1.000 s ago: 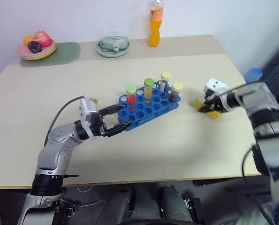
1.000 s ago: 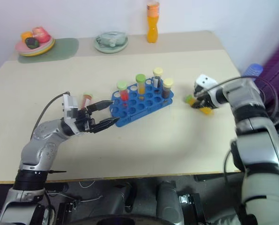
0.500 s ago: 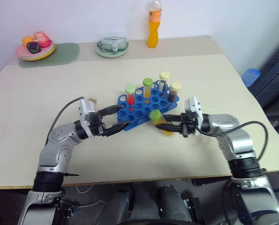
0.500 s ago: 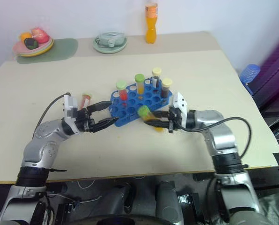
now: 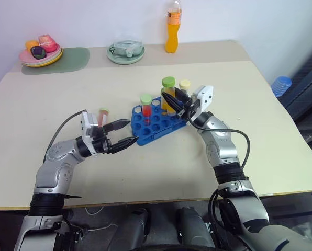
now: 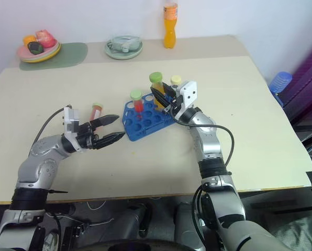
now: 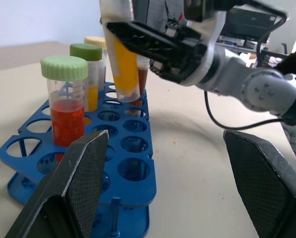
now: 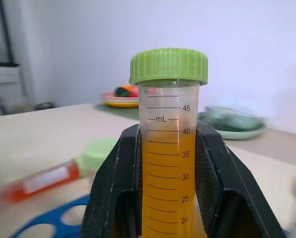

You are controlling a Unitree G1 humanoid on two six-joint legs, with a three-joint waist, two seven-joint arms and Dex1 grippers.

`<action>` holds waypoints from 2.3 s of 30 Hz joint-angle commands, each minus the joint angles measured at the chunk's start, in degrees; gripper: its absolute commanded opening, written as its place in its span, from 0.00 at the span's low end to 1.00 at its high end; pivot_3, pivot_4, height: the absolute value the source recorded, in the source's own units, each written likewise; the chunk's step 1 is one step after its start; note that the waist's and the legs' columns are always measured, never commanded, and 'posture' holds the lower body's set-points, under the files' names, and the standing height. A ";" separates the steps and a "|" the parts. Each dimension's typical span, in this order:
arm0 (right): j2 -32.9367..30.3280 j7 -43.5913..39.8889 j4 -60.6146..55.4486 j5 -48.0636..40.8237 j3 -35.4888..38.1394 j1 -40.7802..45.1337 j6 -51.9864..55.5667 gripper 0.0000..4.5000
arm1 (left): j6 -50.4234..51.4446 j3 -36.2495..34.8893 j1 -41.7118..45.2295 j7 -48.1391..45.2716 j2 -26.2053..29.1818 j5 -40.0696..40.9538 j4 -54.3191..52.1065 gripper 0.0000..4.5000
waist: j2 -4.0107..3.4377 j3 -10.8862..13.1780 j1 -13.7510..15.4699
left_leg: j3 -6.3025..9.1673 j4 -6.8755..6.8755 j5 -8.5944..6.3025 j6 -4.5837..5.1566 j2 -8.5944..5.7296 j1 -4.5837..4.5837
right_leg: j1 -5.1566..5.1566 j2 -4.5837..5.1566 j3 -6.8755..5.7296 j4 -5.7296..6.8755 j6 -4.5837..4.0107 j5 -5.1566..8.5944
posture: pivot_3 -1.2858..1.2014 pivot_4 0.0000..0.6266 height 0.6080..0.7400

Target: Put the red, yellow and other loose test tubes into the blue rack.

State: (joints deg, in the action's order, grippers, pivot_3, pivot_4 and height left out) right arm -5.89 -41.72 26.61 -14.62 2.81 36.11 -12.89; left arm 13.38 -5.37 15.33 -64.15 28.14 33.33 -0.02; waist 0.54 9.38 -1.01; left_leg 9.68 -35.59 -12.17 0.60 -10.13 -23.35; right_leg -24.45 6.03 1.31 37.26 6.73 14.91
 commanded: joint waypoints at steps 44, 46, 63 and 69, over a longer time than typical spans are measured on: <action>1.68 0.74 8.46 -1.11 0.80 -4.29 -12.09 0.17 | 2.63 -4.10 -3.43 4.81 1.01 2.41 -6.52 0.84 | -0.01 -0.01 0.06 | 0.00 0.02 0.00 -0.04 0.02 0.07 | 0.02 -0.09 0.11 0.05 -0.01 0.01 | 0.52 0.24 1.00; 2.04 0.27 9.11 -1.31 0.73 -4.45 -12.97 0.28 | 2.25 -4.75 -3.72 5.05 0.88 2.53 -6.09 0.84 | -0.01 -0.01 0.07 | 0.00 0.03 0.00 -0.04 0.02 0.08 | 0.02 -0.09 0.11 0.05 -0.01 0.01 | 0.52 0.24 1.00; -3.27 2.78 -0.52 5.89 -3.74 -10.51 -11.67 0.98 | 2.22 -9.19 -4.39 19.13 -2.86 -0.04 -3.36 0.84 | -0.01 -0.01 0.21 | 0.00 0.07 0.00 -0.05 0.04 0.09 | 0.01 -0.10 0.13 0.06 -0.01 0.01 | 0.52 0.24 1.00; -10.30 1.66 -18.42 3.56 -3.48 -20.40 -1.48 0.98 | 6.28 -10.21 -5.71 30.39 -3.48 -1.84 -7.01 0.84 | -0.02 -0.01 0.42 | 0.00 0.07 -0.01 -0.04 0.04 0.07 | 0.01 -0.09 0.14 0.03 -0.01 0.01 | 0.52 0.24 1.00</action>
State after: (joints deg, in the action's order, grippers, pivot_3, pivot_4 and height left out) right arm -14.65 -39.51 14.44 -9.27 -1.67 16.96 -16.99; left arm 18.49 -13.73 9.68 -36.42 24.30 31.70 -3.83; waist 0.52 9.36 -0.59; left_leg 9.68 -35.52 -12.22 0.63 -10.10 -23.29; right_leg -24.45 5.94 1.45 37.30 6.72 14.92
